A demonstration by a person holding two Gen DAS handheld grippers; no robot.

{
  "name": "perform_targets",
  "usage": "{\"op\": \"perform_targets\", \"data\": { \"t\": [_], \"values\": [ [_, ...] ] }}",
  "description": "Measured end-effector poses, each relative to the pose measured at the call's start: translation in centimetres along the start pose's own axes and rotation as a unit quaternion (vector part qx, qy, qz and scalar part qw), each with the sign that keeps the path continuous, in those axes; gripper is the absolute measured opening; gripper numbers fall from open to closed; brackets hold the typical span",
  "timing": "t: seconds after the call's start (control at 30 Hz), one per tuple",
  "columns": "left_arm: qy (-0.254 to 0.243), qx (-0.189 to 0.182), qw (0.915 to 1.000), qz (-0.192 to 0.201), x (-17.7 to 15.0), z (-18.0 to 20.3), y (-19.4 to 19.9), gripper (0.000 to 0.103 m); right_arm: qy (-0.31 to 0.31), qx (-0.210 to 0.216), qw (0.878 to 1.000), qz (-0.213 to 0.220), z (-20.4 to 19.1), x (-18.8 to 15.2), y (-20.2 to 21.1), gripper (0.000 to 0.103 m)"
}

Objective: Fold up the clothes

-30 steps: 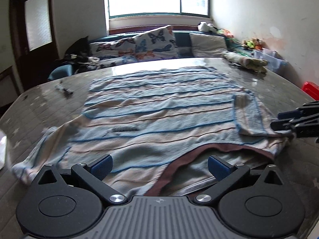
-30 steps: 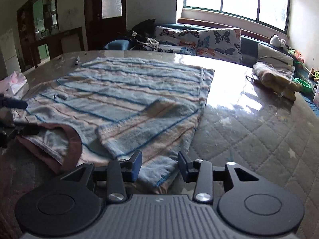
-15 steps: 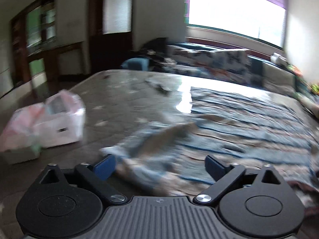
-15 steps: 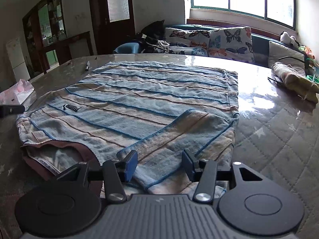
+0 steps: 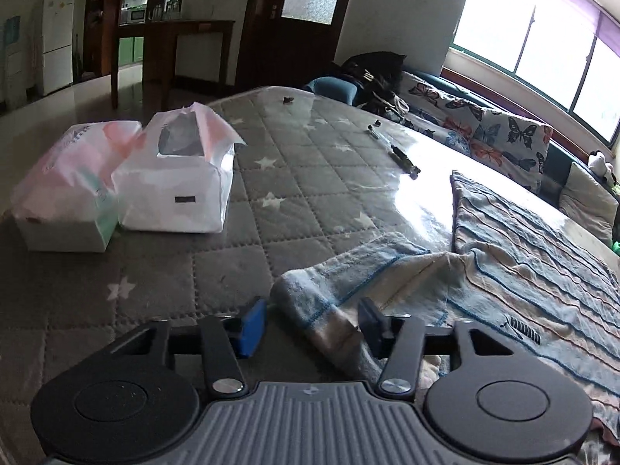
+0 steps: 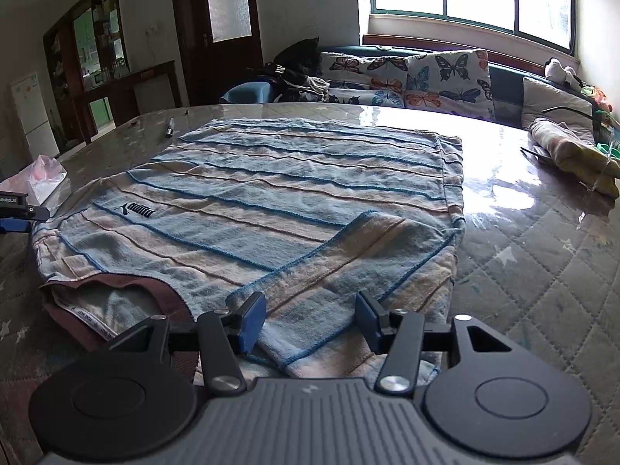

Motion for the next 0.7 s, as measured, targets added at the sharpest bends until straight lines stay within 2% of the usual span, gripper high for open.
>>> {"op": "perform_targets", "data": {
  "t": [0.07, 0.1, 0.13, 0.2, 0.33, 0.43, 0.5, 0.7],
  "values": [
    [0.007, -0.004, 1.0000, -0.001, 0.1, -0.3, -0.1, 0.034, 0.001, 0.000, 1.000, 0.000, 0.0, 0.0, 0.0, 0.053],
    [0.015, -0.013, 0.9998, -0.005, 0.2, -0.3, -0.2, 0.021, 0.000, 0.000, 1.000, 0.000, 0.0, 0.0, 0.0, 0.053],
    [0.022, -0.022, 0.9995, -0.008, 0.3, -0.3, -0.4, 0.014, 0.000, 0.000, 1.000, 0.001, 0.0, 0.0, 0.0, 0.053],
    [0.022, -0.040, 0.9989, 0.007, 0.5, -0.2, 0.4, 0.009, -0.001, 0.000, 1.000, 0.001, -0.1, 0.0, 0.0, 0.053],
    [0.008, -0.087, 0.9954, 0.041, 0.7, 0.9, 2.5, 0.006, 0.000, -0.001, 1.000, 0.001, -0.1, 0.0, 0.0, 0.053],
    [-0.021, -0.134, 0.9883, 0.070, 0.7, 2.6, 4.6, 0.006, 0.000, -0.002, 1.000, 0.001, -0.1, 0.0, 0.0, 0.053],
    [-0.051, -0.169, 0.9805, 0.087, 0.4, 4.2, 6.1, 0.006, -0.001, -0.002, 1.000, 0.002, -0.1, 0.0, 0.0, 0.053],
    [-0.139, -0.232, 0.9581, 0.093, -1.5, 8.1, 8.1, 0.006, -0.002, -0.001, 1.000, 0.003, 0.0, -0.1, 0.0, 0.053]
  ]
}}
Point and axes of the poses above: each gripper's, at about its wrist camera, not at the fingertips, and y roughly against the way its jaws point, z to its right, x to its top, the point moved 4 cm from there along -y, roughly the way its jaws point, and after that the axes turned 14 degrees about x, right-handed, at the moved point
